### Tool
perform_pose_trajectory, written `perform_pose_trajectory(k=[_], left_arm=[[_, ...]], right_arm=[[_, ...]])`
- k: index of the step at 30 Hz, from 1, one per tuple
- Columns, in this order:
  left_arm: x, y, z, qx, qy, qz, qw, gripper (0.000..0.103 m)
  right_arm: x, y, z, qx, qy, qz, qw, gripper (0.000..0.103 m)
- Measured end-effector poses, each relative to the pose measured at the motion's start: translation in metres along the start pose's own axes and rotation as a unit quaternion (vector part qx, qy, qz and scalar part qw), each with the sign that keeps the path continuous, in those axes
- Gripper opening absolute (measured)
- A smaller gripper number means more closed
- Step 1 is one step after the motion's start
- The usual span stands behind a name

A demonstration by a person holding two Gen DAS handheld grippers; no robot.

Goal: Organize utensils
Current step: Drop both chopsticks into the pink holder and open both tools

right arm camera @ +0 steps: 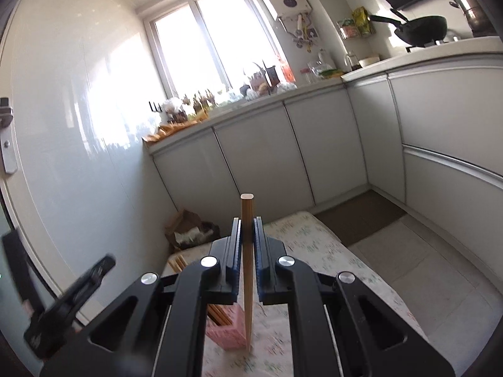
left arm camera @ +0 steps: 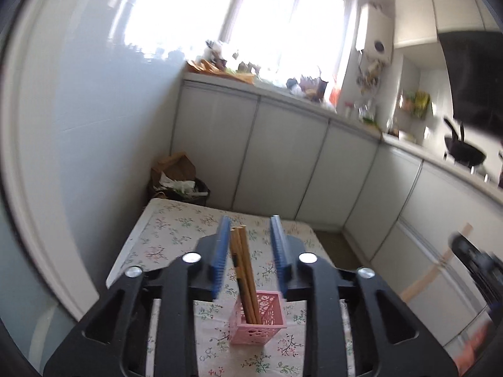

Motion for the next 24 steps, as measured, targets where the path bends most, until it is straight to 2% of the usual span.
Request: perform_pose_trajectory(k=[4, 7, 14, 18, 23, 24], left_arm=[[-0.024, 0.001, -0.017, 0.016, -0.016, -0.023, 0.9995, 0.029], [-0.034, 0.001, -0.017, 0.012, -0.019, -0.027, 0.9994, 0.029], [-0.052, 0.009, -0.008, -0.009, -0.023, -0.037, 0.999, 0.029], [-0.048, 0.009, -0.012, -0.006, -0.028, -0.026, 0.9992, 0.032], [-0.033, 0.011, -0.02, -0.006, -0.027, -0.006, 0.9996, 0.039], [-0.028, 0.012, -0.022, -0.006, -0.027, 0.0, 0.9996, 0.041]], right_arm=[[-0.03, -0.008, 0.022, 0.027, -0.008, -0.012, 1.0, 0.008], [-0.044, 0.0, 0.037, 0.045, -0.004, -0.028, 0.999, 0.008], [-0.053, 0.051, 0.083, 0.01, 0.015, -0.054, 0.998, 0.009], [-0.052, 0.054, 0.068, 0.014, 0.021, -0.06, 0.998, 0.031], [-0.043, 0.043, 0.022, 0.029, 0.04, -0.071, 0.996, 0.033], [-0.037, 0.041, 0.011, 0.029, 0.044, -0.07, 0.996, 0.036]])
Point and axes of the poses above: each gripper's, at about its wrist camera, not at the fingertips, and z roughly the way its jaws point, x to its right, y to its underside, the point moved 6 cm from there along z, roughly the way its jaws point, and after that the axes turned 5 degrees about -x, right-handed, at the moved point
